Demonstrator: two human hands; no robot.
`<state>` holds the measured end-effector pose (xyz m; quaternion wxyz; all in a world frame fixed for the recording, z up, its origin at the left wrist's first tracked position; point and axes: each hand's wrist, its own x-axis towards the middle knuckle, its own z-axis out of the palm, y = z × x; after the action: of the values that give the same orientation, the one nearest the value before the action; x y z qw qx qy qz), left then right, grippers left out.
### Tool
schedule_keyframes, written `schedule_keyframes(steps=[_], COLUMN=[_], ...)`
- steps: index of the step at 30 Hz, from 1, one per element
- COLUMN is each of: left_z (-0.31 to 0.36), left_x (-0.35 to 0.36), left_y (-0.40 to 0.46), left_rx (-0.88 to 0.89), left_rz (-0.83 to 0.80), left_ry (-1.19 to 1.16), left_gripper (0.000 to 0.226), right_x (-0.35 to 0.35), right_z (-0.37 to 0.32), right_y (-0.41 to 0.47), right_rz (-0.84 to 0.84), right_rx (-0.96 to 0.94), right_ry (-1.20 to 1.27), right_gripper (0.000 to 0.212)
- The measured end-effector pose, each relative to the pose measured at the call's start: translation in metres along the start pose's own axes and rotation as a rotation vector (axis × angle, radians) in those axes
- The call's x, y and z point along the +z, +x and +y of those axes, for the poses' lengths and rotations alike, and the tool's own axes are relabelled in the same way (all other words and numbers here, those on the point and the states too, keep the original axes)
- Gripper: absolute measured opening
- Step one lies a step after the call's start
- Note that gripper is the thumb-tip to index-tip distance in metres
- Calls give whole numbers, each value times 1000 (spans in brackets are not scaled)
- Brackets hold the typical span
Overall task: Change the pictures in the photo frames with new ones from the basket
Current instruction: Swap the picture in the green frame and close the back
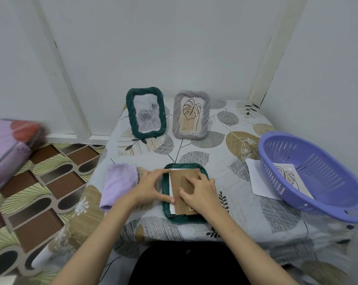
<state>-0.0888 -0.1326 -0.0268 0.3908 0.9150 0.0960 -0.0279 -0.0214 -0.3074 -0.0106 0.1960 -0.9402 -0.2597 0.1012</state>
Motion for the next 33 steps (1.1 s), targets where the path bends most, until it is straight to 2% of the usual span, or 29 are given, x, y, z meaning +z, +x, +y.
schedule_keyframes(steps=[3, 9, 16, 20, 28, 30, 33], left_z=[1, 0, 0, -1, -5, -6, -6], left_x=[2, 1, -3, -4, -3, -2, 0], left_y=[0, -4, -4, -2, -3, -3, -4], left_rx=[6, -12, -24, 4, 18, 20, 22], left_rz=[-8, -2, -38, -32, -26, -21, -32], left_ry=[34, -86, -85, -105, -118, -106, -52], left_gripper=[126, 115, 110, 97, 86, 87, 103], right_x=[2, 5, 6, 8, 9, 11, 15], right_z=[0, -3, -7, -8, -3, -4, -5], right_y=[0, -1, 0, 2, 5, 5, 3], right_rz=[24, 61, 64, 71, 50, 60, 86], right_rx=[0, 15, 28, 22, 7, 7, 8], right_ry=[-2, -10, -59, -78, -83, -98, -128], right_gripper=[59, 59, 58, 58, 59, 59, 59])
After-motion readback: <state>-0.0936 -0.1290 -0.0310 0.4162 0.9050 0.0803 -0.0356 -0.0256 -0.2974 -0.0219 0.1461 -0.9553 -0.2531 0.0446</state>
